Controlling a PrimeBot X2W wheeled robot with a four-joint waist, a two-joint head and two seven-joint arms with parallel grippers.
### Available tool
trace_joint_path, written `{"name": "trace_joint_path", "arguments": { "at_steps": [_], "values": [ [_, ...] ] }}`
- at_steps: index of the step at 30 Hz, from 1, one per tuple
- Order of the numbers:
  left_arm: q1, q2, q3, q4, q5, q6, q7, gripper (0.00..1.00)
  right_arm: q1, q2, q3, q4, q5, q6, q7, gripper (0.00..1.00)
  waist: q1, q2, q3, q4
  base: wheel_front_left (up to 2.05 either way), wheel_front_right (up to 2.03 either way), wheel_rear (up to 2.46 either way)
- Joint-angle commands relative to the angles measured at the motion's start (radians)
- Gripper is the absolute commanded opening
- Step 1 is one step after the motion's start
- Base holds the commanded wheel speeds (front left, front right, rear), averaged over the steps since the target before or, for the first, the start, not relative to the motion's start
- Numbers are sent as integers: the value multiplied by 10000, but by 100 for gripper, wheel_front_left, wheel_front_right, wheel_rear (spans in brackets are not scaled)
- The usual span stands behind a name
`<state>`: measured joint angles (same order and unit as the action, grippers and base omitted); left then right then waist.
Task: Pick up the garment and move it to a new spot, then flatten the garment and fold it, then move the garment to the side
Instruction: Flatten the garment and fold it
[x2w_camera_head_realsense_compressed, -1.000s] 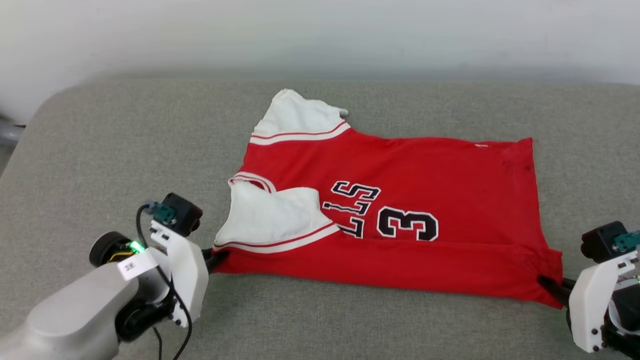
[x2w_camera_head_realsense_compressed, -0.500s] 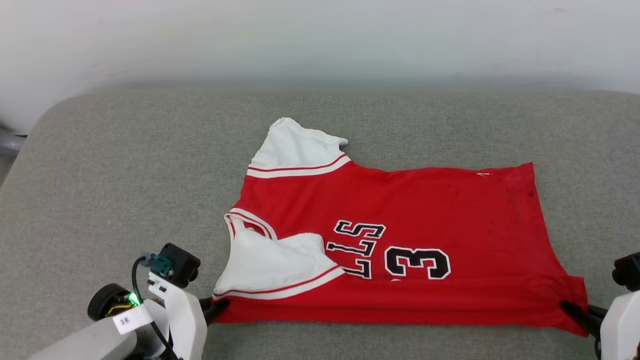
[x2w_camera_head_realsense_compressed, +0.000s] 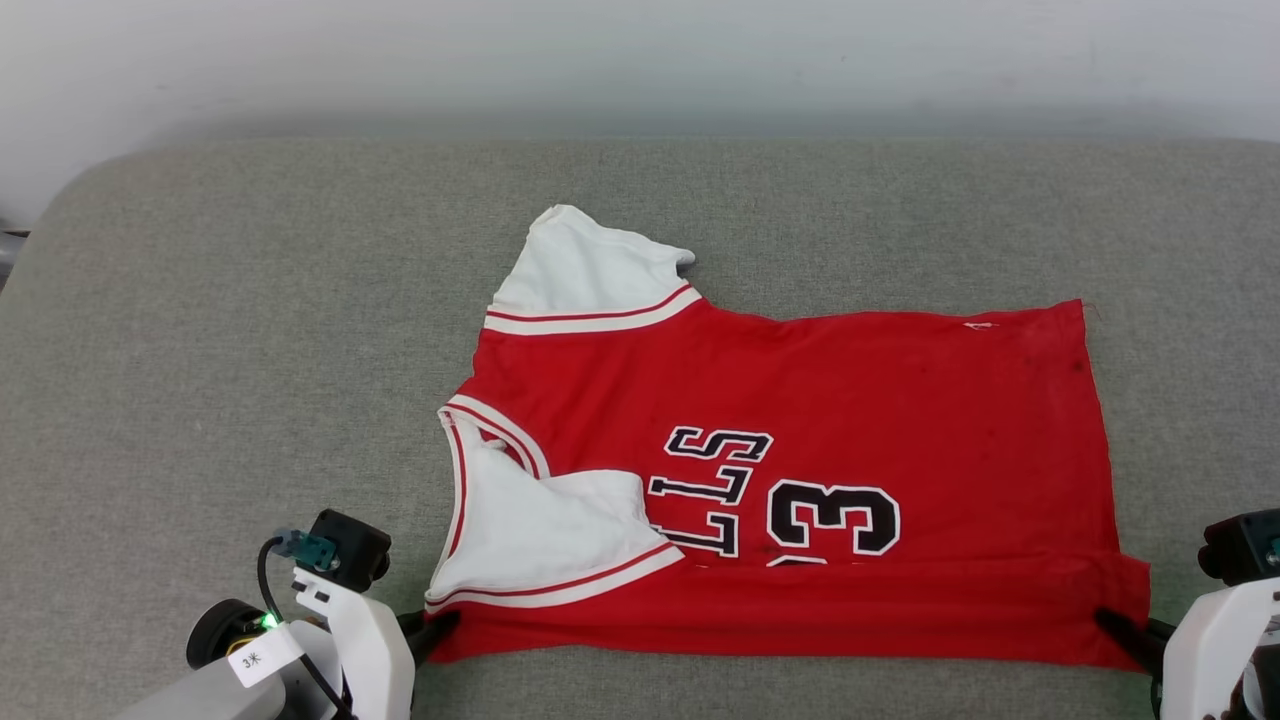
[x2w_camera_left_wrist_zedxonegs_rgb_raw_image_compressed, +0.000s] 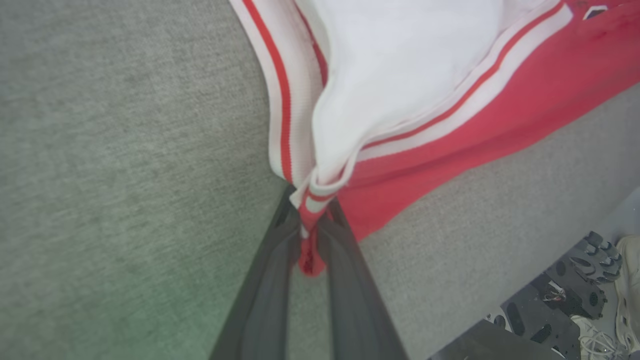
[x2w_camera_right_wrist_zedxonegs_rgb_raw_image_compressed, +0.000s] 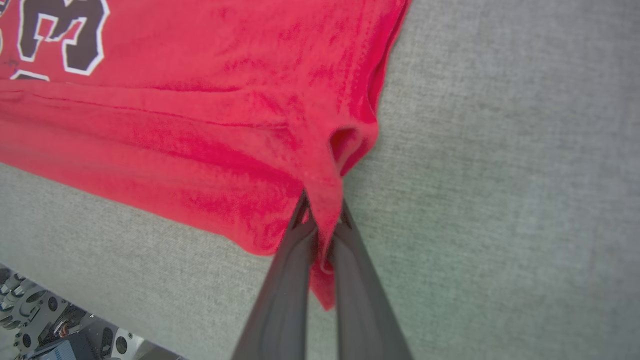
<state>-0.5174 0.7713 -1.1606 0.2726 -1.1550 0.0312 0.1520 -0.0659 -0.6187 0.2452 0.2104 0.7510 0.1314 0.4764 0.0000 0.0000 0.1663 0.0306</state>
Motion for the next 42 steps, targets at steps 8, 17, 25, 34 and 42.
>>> {"name": "trace_joint_path", "arguments": {
  "at_steps": [8,17,25,34,42],
  "values": [
    [-3,-141,75,625,304,-44,-677,100,35,351,-198,441,-326,-15,-1279,100,0,0,-454,131,0,0,0],
    [-544,719,730,-799,677,500,-1395,100,410,1159,-1552,-446,-1442,-12,-3740,100,0,0,-920,45,0,0,0],
    [-1928,810,1544,-988,1354,982,-2100,100,319,2711,-2387,-1932,-2931,-12,-5661,100,0,0,-648,-453,0,0,0],
    [-4254,218,2010,-86,1680,417,-1602,100,236,3863,-2033,-2857,-4158,-12,-6442,100,0,0,599,-1184,0,0,0],
    [-6663,-279,1718,1589,1561,-579,1085,100,-532,3948,-1658,-3211,-4641,-12,-6618,100,0,0,2089,-1812,0,0,0]
  ]
}}
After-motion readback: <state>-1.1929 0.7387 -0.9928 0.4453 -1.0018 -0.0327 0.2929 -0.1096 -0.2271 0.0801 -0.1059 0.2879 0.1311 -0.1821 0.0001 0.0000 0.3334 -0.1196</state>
